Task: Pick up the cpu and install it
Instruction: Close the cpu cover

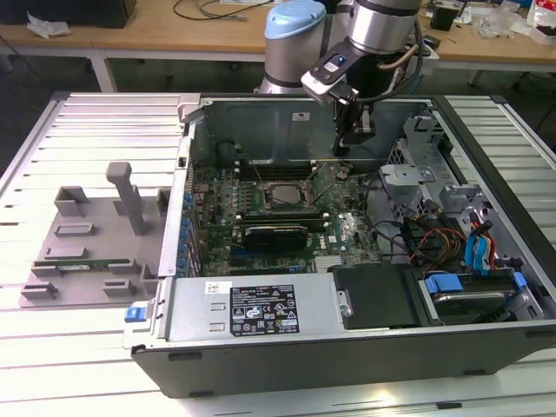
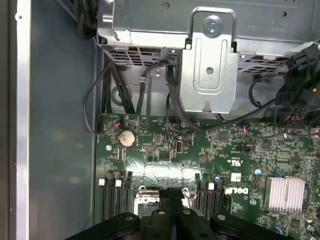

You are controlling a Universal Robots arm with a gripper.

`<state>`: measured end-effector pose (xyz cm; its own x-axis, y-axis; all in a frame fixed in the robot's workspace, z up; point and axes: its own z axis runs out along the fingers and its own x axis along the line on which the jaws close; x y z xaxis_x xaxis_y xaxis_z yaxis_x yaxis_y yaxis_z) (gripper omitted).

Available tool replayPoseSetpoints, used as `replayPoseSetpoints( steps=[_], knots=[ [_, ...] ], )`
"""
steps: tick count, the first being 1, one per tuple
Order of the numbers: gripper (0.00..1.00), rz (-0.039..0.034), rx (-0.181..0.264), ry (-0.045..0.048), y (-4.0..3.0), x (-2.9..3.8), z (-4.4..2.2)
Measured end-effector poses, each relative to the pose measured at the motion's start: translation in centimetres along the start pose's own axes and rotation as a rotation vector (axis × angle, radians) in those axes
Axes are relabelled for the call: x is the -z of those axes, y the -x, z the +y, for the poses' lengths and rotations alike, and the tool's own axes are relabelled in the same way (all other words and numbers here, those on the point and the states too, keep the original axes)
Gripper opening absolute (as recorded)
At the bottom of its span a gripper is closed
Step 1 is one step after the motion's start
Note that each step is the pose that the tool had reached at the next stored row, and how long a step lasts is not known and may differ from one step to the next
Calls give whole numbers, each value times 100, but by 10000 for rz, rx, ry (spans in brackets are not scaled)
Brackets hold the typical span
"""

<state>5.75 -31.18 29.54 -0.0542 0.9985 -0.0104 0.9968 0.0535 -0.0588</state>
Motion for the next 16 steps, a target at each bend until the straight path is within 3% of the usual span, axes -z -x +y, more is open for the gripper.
replayPoseSetpoints(
  steps=[12,16],
  knots=[
    [11,0,0,-25,0,-112,209],
    [11,0,1,-30,0,-142,250]
  ],
)
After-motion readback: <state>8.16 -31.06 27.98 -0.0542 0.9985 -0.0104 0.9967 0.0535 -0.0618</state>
